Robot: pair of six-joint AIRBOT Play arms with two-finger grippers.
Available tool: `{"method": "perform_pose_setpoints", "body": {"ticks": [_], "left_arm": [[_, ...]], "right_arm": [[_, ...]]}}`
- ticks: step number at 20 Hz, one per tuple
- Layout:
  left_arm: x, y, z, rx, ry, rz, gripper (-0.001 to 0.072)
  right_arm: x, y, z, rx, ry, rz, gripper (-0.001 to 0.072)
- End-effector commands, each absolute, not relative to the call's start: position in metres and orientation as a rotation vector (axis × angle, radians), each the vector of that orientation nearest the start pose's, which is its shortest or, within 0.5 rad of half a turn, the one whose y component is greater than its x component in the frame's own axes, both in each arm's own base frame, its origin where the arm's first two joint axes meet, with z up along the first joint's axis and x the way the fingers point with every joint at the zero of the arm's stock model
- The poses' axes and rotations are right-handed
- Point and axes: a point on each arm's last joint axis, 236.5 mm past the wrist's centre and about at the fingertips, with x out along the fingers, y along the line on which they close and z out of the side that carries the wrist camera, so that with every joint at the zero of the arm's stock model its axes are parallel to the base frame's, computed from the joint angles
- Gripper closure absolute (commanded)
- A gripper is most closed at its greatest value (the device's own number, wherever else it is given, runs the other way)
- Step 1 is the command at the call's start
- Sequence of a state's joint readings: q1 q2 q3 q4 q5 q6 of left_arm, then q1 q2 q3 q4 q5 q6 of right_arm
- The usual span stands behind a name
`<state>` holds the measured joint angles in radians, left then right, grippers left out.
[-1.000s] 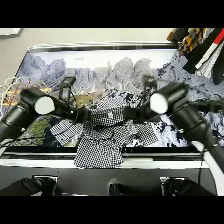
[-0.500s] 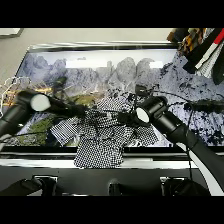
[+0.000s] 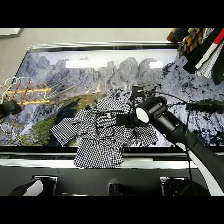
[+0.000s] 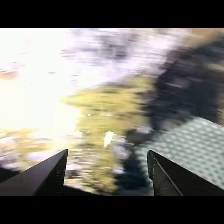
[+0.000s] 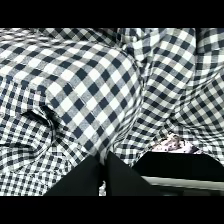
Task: Fold the clothes and pants, and hang the long-sleeved shirts on hangers.
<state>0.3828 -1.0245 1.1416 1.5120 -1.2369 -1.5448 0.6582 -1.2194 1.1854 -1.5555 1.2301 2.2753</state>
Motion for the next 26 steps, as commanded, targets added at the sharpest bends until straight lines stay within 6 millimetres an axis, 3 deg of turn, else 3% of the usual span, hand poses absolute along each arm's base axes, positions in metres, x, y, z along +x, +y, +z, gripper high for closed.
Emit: {"method": "perform_pose_setpoints", "body": {"ticks": [1,3,5,8,10,15,20,26], "left_arm": [[0.305,0.193,0.081,-0.331,1.059,0.478,0.0104],[0.298,0.225,0.068,-0.375,1.076,0.498,0.0104],[0.305,0.254,0.062,-0.448,1.026,0.473,0.0104],[0.305,0.286,0.040,-0.357,1.074,0.383,0.0106],[0.305,0.290,0.020,-0.264,1.126,0.295,0.0109],[0.305,0.290,-0.028,-0.264,1.218,0.207,0.0110],[0.303,0.288,-0.055,-0.192,1.269,0.100,0.0128],[0.301,0.284,-0.079,-0.222,1.312,0.068,0.0128]], "right_arm": [[0.290,0.231,0.034,0.183,1.339,0.134,0.0682],[0.290,0.231,0.035,0.184,1.339,0.134,0.0681],[0.290,0.231,0.035,0.184,1.339,0.134,0.0681],[0.291,0.231,0.035,0.184,1.336,0.135,0.0680],[0.292,0.232,0.035,0.187,1.330,0.137,0.0680],[0.292,0.232,0.035,0.187,1.331,0.137,0.0680],[0.292,0.232,0.035,0.187,1.330,0.137,0.0680],[0.292,0.232,0.035,0.187,1.330,0.137,0.0680]]}}
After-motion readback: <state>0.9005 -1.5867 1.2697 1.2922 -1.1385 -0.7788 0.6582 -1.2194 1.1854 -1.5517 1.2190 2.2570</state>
